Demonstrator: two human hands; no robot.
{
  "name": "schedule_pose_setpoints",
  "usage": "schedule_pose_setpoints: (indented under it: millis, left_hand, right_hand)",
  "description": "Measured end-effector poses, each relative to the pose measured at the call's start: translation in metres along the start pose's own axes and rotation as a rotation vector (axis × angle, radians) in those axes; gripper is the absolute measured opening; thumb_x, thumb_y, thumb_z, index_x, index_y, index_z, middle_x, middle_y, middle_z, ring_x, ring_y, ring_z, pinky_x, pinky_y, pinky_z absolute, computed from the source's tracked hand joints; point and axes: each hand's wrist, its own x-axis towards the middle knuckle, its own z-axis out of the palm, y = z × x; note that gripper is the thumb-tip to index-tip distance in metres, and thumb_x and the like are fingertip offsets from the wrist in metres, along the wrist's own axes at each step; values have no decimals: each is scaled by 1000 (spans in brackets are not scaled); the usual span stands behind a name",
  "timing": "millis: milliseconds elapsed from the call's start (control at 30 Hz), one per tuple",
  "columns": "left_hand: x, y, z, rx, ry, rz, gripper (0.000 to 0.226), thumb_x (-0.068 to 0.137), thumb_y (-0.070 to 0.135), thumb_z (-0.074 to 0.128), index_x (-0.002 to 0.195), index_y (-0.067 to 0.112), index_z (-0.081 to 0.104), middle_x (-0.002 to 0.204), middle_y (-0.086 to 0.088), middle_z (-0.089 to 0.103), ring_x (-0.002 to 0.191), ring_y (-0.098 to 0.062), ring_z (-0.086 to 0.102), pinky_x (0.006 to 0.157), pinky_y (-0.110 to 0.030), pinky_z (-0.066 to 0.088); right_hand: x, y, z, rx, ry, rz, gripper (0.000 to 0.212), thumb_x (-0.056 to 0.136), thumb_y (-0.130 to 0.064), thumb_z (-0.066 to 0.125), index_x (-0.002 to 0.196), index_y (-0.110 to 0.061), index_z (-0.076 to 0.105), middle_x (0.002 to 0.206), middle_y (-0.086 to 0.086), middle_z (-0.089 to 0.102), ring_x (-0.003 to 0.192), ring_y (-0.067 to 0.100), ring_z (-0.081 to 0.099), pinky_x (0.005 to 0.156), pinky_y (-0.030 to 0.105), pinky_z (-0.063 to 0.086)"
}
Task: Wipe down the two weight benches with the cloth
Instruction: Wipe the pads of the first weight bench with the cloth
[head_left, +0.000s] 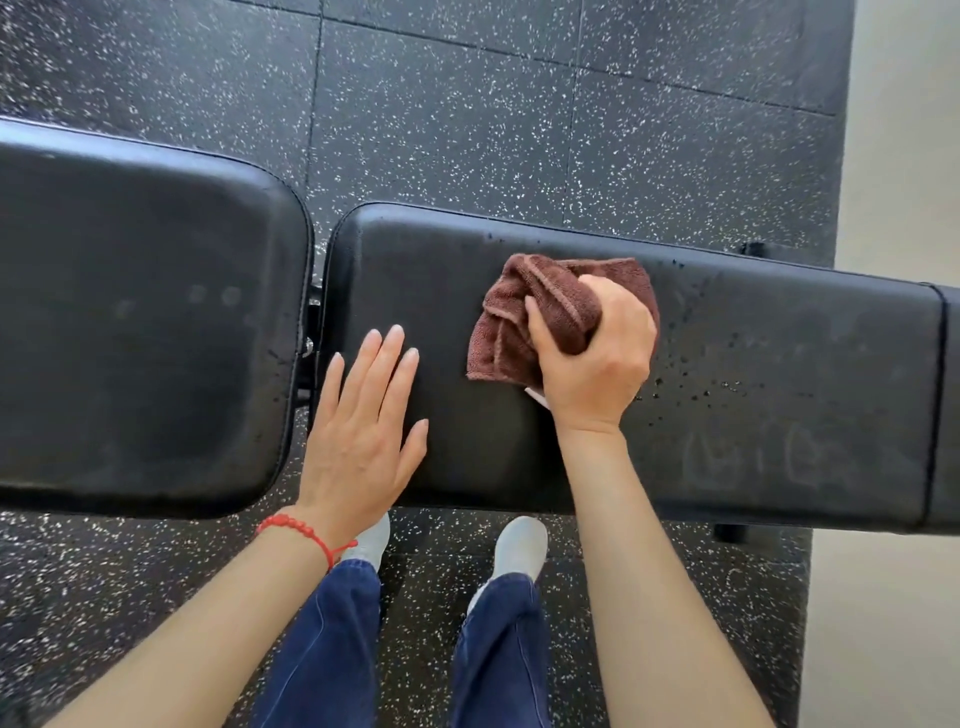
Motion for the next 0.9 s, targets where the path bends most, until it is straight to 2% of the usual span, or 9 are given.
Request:
schedule_pose_setpoints:
  millis: [233, 367, 533, 633, 767, 900]
  left_hand:
    - [31, 3, 0, 15, 32, -48, 57, 90, 30, 35, 140, 2, 34, 149, -16, 29, 139, -29, 21, 112, -51, 16]
    - [30, 0, 4, 47, 50, -44, 58, 90, 32, 36, 141, 4, 34, 150, -14, 28, 140, -28, 21, 113, -49, 15]
    - [30, 0, 5, 56, 64, -42, 59, 90, 32, 35, 141, 4, 32, 150, -15, 29, 139, -28, 21, 113, -48, 13]
    - [30, 0, 6, 47, 73, -42, 59, 90, 32, 34, 141, 4, 32, 150, -15, 28, 140, -28, 21, 113, -48, 14]
    - [30, 1, 6, 45, 79, -42, 58, 90, 32, 34, 141, 3, 33, 150, -15, 28, 140, -28, 21, 113, -48, 14]
    - [30, 1, 7, 42, 99, -39, 58, 90, 31, 35, 141, 3, 34, 150, -14, 29, 139, -28, 23, 113, -48, 15]
  right_hand:
    - [-26, 1, -19, 41, -66, 19, 41, 80, -35, 71, 97, 3, 66, 96, 15, 68, 97, 26, 59, 94, 39, 44]
    - [-61, 3, -43, 64, -74, 29, 39, 81, -31, 72, 102, 2, 64, 99, 16, 67, 102, 25, 57, 94, 45, 45]
    - [-99, 8, -75, 71, -127, -1, 41, 85, -35, 68, 113, -8, 54, 108, 8, 61, 109, 23, 56, 95, 48, 45]
    - [-80, 17, -63, 35, -108, -8, 40, 82, -34, 69, 108, -6, 56, 102, 15, 66, 105, 25, 57, 91, 51, 46]
    - [-43, 30, -43, 8, -54, -2, 42, 79, -33, 72, 97, 5, 65, 97, 20, 67, 98, 30, 59, 86, 52, 47]
    - [8, 46, -26, -12, -50, 36, 43, 77, -33, 71, 93, 7, 66, 93, 20, 67, 88, 38, 64, 85, 47, 46]
